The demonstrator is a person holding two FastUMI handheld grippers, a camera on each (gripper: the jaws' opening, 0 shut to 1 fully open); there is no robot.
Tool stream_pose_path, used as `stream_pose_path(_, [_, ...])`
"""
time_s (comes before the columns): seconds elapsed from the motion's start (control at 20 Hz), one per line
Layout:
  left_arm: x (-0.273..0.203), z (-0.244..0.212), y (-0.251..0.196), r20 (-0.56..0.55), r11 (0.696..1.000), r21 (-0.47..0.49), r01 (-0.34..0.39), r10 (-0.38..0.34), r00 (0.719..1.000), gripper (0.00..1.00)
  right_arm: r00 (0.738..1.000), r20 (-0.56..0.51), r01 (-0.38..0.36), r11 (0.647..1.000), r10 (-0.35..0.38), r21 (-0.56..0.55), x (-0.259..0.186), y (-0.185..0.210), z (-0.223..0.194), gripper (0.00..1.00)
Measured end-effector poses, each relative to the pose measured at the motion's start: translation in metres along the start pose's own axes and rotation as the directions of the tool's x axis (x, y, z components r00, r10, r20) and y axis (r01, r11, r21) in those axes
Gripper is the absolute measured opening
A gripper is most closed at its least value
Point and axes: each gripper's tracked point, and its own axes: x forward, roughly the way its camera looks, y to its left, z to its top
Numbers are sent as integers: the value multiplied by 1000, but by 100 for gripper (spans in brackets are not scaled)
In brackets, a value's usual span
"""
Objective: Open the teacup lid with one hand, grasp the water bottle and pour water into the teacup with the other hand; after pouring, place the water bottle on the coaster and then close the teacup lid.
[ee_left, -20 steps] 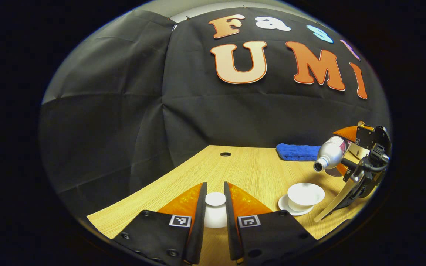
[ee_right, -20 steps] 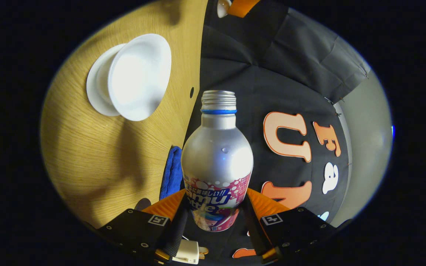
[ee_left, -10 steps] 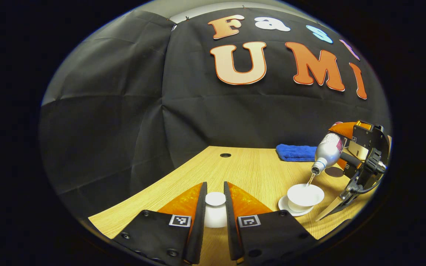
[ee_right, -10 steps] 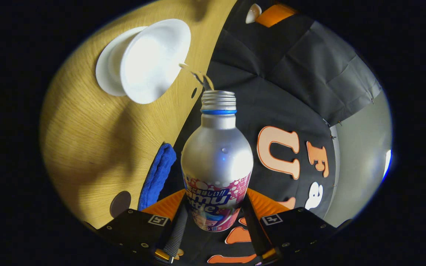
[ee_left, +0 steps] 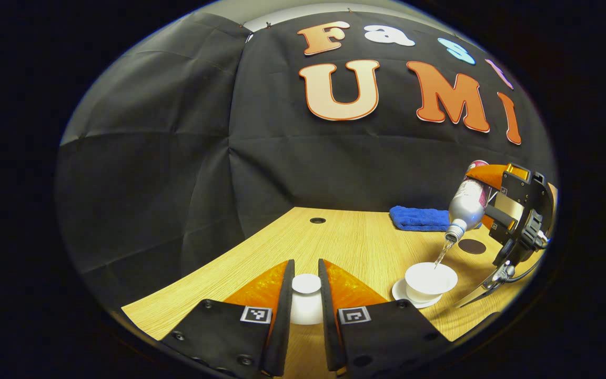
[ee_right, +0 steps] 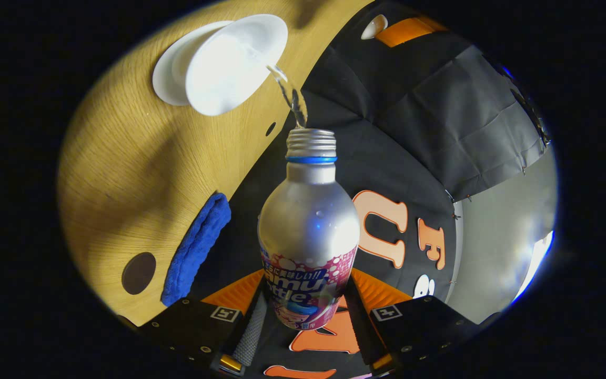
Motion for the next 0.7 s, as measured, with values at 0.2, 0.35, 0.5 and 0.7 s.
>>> stream_pose_path(0.2, [0, 2, -2, 9, 1000, -6, 14, -14, 1000, 32, 998, -7, 61, 998, -62, -34, 1, -4, -2, 76])
stream_pose_path(0.35, [0, 2, -2, 8, 1000, -6, 24, -24, 1000, 32, 994, -5, 106, 992, -106, -69, 1, -9, -2, 76])
stream_pose_path(0.5, [1, 2, -3, 9, 1000, -3, 25, -25, 1000, 32, 988, 8, 153, 983, -152, -98, 1, -13, -1, 76])
stream_pose_path(0.7, [1, 3, -4, 17, 999, 6, 34, -35, 999, 29, 986, 22, 168, 982, -167, -87, 2, -13, 0, 76])
